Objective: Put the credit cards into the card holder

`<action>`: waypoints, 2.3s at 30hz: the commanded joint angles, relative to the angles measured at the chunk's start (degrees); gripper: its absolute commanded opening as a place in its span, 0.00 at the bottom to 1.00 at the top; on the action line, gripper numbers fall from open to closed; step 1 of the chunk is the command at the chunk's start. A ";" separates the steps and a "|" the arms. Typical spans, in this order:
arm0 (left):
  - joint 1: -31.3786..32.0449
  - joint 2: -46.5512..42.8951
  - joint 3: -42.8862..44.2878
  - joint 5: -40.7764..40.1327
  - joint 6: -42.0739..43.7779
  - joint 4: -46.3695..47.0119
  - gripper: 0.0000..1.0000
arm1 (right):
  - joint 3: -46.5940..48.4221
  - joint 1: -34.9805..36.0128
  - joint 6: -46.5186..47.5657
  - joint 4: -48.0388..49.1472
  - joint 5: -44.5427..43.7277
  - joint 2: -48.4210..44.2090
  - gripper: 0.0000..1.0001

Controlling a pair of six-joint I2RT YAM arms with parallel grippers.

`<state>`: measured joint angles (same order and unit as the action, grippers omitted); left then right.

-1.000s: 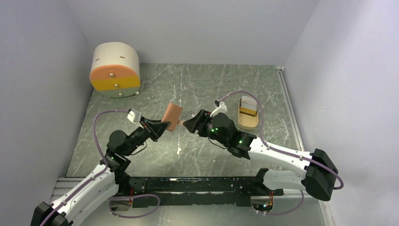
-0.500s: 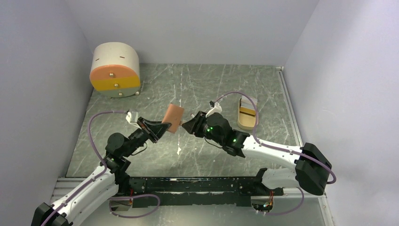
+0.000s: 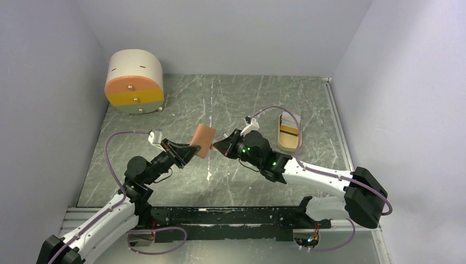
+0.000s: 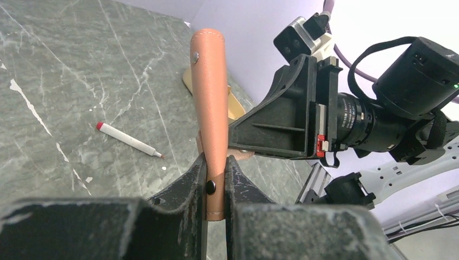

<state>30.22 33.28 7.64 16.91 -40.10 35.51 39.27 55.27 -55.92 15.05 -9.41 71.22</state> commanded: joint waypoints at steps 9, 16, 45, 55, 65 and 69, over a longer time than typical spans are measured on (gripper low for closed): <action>0.23 2.25 3.66 -10.50 -6.08 -19.85 0.64 | -3.93 -0.28 1.68 -1.86 0.86 -0.69 0.00; 0.23 17.50 8.72 -9.27 -5.49 -29.74 0.70 | -7.58 -0.51 5.42 0.98 1.28 9.15 0.00; -0.16 27.05 15.30 -0.35 3.58 -30.73 0.80 | 0.15 -1.26 7.19 2.06 13.64 10.73 0.00; -0.69 24.55 15.17 -3.85 4.33 -34.02 0.76 | -8.75 -2.70 8.71 -3.82 8.37 5.50 0.00; -0.73 29.41 14.84 -1.33 4.33 -32.47 0.72 | -14.25 -3.61 8.07 -2.24 8.00 1.60 0.00; -0.74 29.78 14.17 0.26 4.84 -30.16 0.74 | -14.23 -3.63 8.06 -1.99 7.76 1.30 0.00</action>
<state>29.78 63.00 21.78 14.50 -36.36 1.58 25.12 51.90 -48.18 12.21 -0.86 73.63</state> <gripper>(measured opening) 0.734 0.033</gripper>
